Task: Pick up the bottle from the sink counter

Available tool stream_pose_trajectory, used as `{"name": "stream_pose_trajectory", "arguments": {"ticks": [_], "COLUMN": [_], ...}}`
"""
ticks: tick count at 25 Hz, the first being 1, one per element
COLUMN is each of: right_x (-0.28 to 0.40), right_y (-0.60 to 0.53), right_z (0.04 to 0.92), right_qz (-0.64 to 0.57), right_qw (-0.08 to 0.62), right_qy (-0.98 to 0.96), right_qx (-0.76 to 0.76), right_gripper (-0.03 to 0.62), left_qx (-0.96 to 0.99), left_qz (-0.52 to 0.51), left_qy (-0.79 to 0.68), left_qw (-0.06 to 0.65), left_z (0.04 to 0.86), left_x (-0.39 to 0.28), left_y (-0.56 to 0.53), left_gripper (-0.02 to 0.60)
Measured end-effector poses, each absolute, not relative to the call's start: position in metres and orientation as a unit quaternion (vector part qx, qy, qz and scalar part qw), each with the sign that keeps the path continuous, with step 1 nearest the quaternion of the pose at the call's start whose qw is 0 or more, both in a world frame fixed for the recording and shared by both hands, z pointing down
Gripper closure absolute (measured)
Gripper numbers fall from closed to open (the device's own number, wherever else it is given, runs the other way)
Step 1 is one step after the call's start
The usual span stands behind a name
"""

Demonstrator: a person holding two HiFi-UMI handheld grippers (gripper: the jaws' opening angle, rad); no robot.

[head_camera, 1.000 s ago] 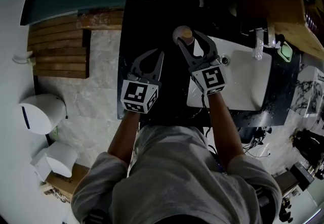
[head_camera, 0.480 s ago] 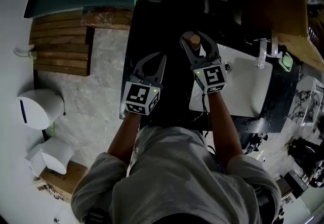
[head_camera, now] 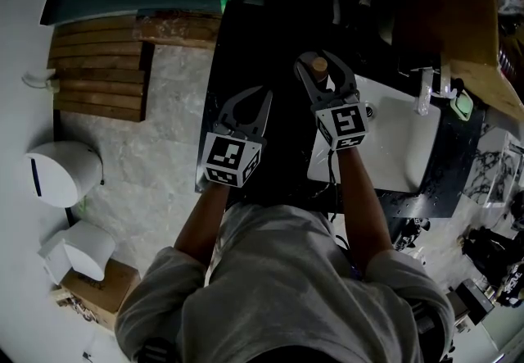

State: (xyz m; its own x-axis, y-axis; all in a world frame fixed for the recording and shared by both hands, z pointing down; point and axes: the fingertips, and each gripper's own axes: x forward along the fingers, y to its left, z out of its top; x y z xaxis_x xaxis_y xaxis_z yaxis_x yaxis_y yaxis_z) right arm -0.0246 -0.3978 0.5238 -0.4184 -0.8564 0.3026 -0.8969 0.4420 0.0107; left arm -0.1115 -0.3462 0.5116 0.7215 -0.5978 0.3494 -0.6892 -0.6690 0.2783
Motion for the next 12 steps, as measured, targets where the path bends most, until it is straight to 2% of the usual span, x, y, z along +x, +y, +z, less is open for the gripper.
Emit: {"name": "stream_pose_trajectory", "arguments": {"ticks": [12], "right_x": [-0.0277], "right_y": [-0.4017], "right_z": [0.5214], "right_qz": [0.087], "right_qw": [0.143], "right_qy": [-0.832], "right_qx": [0.528], "right_gripper": [0.418], "left_qx": [0.909], "left_qz": [0.114], "left_qy": [-0.350], "left_qw": [0.196], "left_z": [0.5079], "left_x": [-0.1118], "left_y": [-0.3435], "left_gripper": [0.571]}}
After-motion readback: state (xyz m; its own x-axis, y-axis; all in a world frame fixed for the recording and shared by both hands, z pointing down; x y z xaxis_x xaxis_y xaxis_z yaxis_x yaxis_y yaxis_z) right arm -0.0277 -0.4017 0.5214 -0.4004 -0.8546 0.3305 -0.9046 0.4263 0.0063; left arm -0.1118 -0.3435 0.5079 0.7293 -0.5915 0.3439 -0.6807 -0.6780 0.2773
